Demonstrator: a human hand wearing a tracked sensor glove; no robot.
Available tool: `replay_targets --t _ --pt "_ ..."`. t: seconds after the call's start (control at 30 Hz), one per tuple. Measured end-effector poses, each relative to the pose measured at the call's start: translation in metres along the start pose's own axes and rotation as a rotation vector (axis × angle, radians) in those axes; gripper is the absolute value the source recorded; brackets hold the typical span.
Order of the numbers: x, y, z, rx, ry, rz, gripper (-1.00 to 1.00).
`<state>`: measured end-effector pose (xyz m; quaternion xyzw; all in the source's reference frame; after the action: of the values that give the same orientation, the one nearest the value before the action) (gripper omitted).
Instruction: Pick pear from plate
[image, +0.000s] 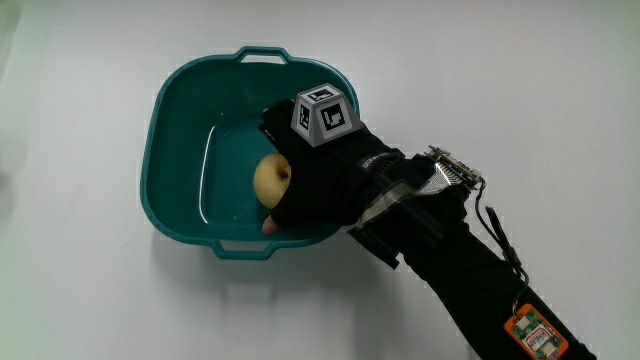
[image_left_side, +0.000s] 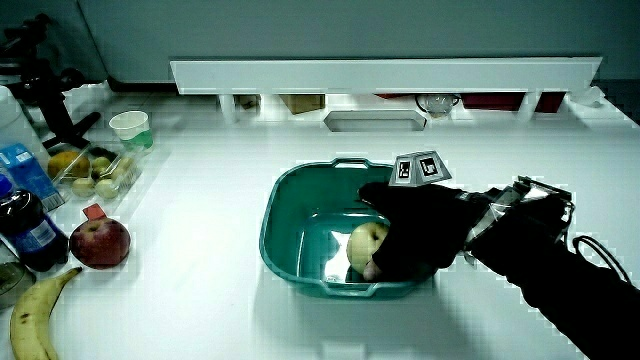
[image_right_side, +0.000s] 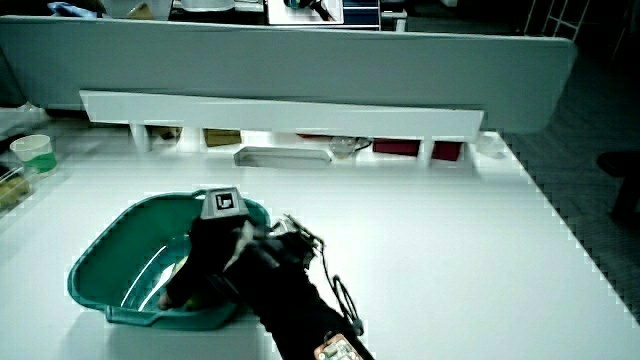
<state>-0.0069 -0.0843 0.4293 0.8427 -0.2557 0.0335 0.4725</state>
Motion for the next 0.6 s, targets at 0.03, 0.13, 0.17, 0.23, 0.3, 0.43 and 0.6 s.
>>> replay_targets --t 0.03,0.13,0.17,0.23,0.3,0.43,0.6 --pt "0.0006 0.0012 -0.0009 0.002 -0.011 -0.017 0.00" --pt "0.0003 0.0032 -0.0032 0.000 -0.037 -0.043 0.00" --pt "-0.0003 0.0039 -0.0044 -0.010 -0.038 -0.036 0.00" --pt "-0.0015 0.0061 -0.0063 -0.015 -0.073 -0.066 0.00" --pt "-0.0008 0.0074 -0.0070 -0.021 -0.080 -0.082 0.00" --pt "0.0002 0.0088 -0.0085 -0.016 -0.096 -0.108 0.00" --pt "-0.0001 0.0088 -0.0091 -0.008 -0.085 -0.089 0.04"
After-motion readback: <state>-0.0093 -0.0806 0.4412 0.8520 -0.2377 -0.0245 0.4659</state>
